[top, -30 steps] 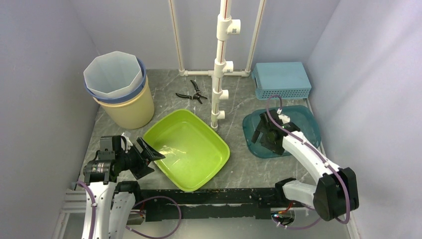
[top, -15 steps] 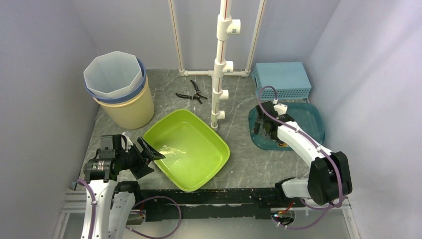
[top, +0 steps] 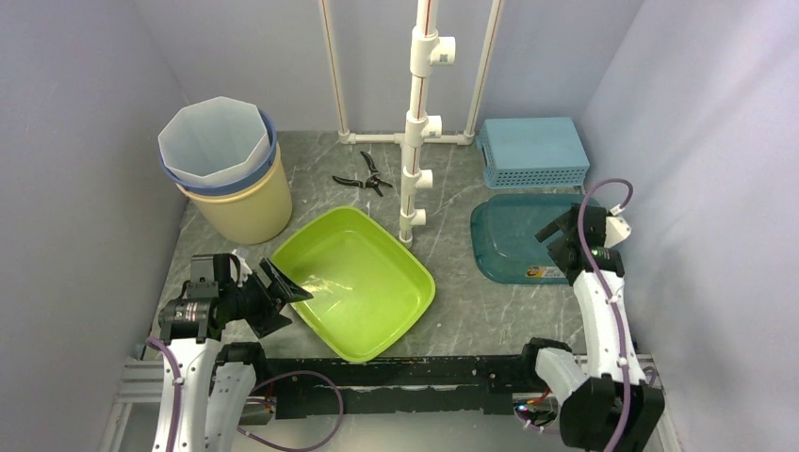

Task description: Turn the large container upside down

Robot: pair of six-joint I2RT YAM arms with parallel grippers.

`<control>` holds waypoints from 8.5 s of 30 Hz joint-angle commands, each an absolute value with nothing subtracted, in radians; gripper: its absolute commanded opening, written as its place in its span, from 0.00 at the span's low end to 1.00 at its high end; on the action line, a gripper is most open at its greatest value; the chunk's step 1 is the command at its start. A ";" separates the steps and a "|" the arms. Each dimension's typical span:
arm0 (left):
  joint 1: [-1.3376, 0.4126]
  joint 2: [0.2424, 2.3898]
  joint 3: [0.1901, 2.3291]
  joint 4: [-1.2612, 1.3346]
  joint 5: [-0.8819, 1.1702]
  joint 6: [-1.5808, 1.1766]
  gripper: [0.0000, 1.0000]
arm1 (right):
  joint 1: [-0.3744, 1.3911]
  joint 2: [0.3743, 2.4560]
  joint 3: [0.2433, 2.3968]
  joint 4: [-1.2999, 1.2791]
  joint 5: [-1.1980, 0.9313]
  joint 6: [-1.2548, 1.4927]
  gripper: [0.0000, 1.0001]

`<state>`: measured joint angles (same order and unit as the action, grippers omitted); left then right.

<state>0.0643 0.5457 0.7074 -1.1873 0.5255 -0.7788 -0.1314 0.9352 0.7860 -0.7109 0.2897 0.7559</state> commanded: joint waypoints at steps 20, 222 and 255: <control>0.063 0.547 0.732 -1.178 0.507 -0.745 0.85 | -0.338 1.332 0.834 -0.406 -0.103 0.789 1.00; 0.063 0.485 0.761 -1.032 0.688 -0.862 0.33 | 0.830 1.321 0.483 0.188 -0.557 0.757 0.00; 0.063 0.620 0.832 -0.996 0.573 -0.771 0.34 | 0.849 1.410 0.438 0.321 -0.721 0.680 0.00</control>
